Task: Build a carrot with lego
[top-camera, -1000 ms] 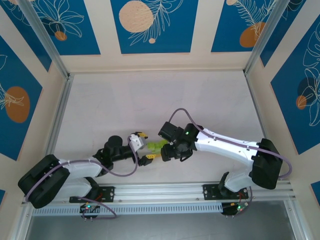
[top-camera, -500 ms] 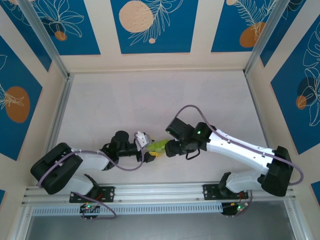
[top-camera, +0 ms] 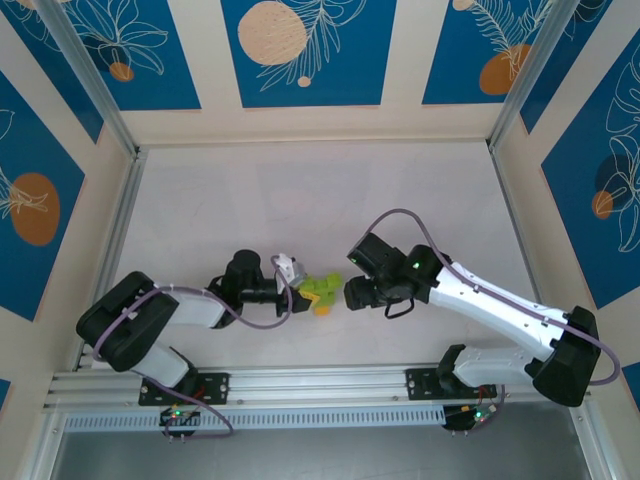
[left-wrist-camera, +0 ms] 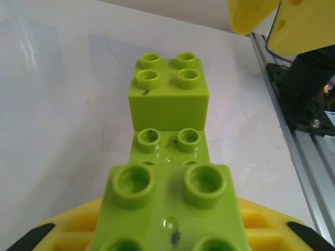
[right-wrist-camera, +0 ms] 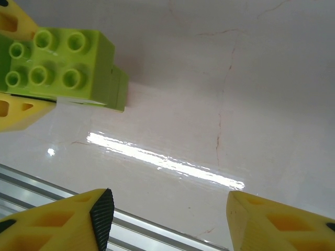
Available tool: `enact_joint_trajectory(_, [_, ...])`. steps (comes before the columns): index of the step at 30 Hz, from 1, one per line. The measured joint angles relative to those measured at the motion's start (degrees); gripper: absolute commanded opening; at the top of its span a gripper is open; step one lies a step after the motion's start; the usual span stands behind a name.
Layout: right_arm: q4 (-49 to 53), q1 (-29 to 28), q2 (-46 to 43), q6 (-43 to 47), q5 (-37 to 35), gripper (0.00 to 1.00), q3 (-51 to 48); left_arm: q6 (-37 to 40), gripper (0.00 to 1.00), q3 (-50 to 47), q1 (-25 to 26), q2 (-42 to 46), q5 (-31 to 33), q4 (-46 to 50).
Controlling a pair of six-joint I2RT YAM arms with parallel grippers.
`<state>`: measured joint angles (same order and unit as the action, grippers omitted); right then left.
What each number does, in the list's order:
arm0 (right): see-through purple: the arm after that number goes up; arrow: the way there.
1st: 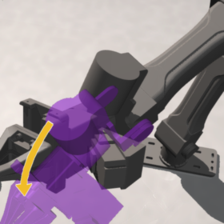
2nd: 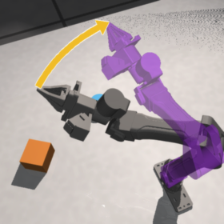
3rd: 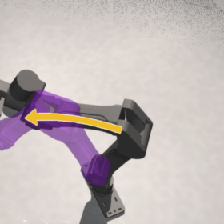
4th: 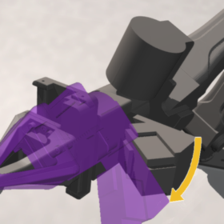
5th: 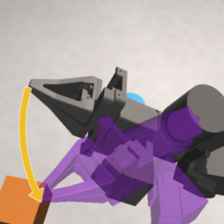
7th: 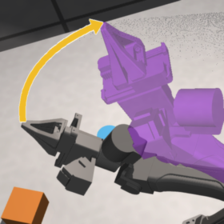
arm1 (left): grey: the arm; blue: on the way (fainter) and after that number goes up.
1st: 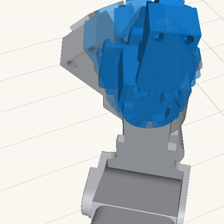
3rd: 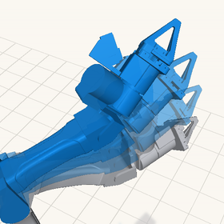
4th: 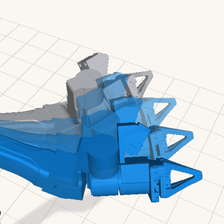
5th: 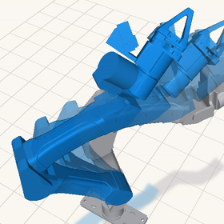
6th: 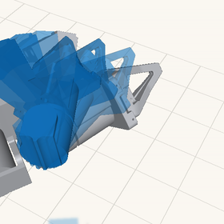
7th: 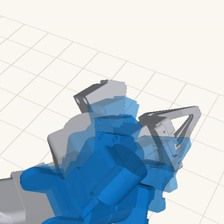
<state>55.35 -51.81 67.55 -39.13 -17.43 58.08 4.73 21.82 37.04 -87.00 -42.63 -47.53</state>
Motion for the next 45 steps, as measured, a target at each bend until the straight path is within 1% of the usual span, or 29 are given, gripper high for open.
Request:
enact_joint_trajectory(4, [0.0,0.9,-0.5,0.7,0.0,0.6,0.0,-2.0,0.31,4.0,-3.6,-4.8,-5.7,0.0])
enact_joint_trajectory(7, [0.0,2.0,-1.0,1.7,0.0,0.59,0.0,-5.4,0.31,9.8,-7.2,-11.7,-9.7,0.1])
enact_joint_trajectory(10, [0.0,3.5,-1.9,2.8,0.0,0.59,0.0,-8.6,0.35,15.6,-9.5,-17.5,-13.1,0.6])
enact_joint_trajectory(13, [-0.2,5.1,-3.5,3.8,0.3,0.59,-0.1,-10.4,0.42,18.4,-10.4,-18.9,-14.6,3.1])
enact_joint_trajectory(15, [-0.8,6.1,-4.9,4.3,1.0,0.59,-0.9,-10.5,0.5,20.4,-10.5,-18.9,-15.5,6.3])
enact_joint_trajectory(17, [-0.9,6.8,-5.9,4.7,1.4,0.59,-1.6,-10.8,0.56,22.7,-10.5,-18.9,-16.3,9.2])
enact_joint_trajectory(21, [-1.4,7.5,-7.0,5.1,2.4,0.58,-3.2,-11.9,0.71,27.8,-10.5,-20.0,-18.6,12.9])
enact_joint_trajectory(22, [-1.6,7.6,-7.2,5.2,2.6,0.58,-3.6,-12.2,0.76,29.2,-10.5,-20.8,-19.1,13.6])
enact_joint_trajectory(23, [-1.7,7.7,-7.5,5.3,2.7,0.58,-3.9,-12.3,0.89,30.4,-10.5,-21.7,-19.4,14.3])
enact_joint_trajectory(24, [-1.8,7.7,-7.8,5.3,2.8,0.58,-4.2,-12.5,0.99,31.0,-10.5,-22.3,-19.5,14.7])
enact_joint_trajectory(32, [-2.2,8.7,-10.9,5.4,3.6,0.58,-6.0,-11.8,0.99,33.4,-10.8,-23.8,-19.3,20.8])
enact_joint_trajectory(34, [-2.3,8.7,-11.0,5.4,3.8,0.58,-6.5,-11.9,0.99,33.6,-11.2,-23.8,-18.1,20.8])
enact_joint_trajectory(36, [-2.4,8.8,-10.9,5.6,4.0,0.58,-7.1,-12.0,0.99,33.2,-11.8,-23.3,-15.4,20.8])
enact_joint_trajectory(39, [-4.4,9.3,-10.7,6.7,3.9,0.61,-9.2,-11.0,0.99,31.2,-12.6,-18.6,-7.9,23.7])
enact_joint_trajectory(42, [-7.7,12.8,-10.4,9.3,3.5,0.7,-11.2,-9.3,0.99,29.0,-12.7,-9.4,3.9,27.1])
enact_joint_trajectory(45, [-14.1,19.1,-9.6,12.8,2.2,0.76,-12.4,-8.1,0.99,26.1,-13.0,1.2,19.4,27.1])
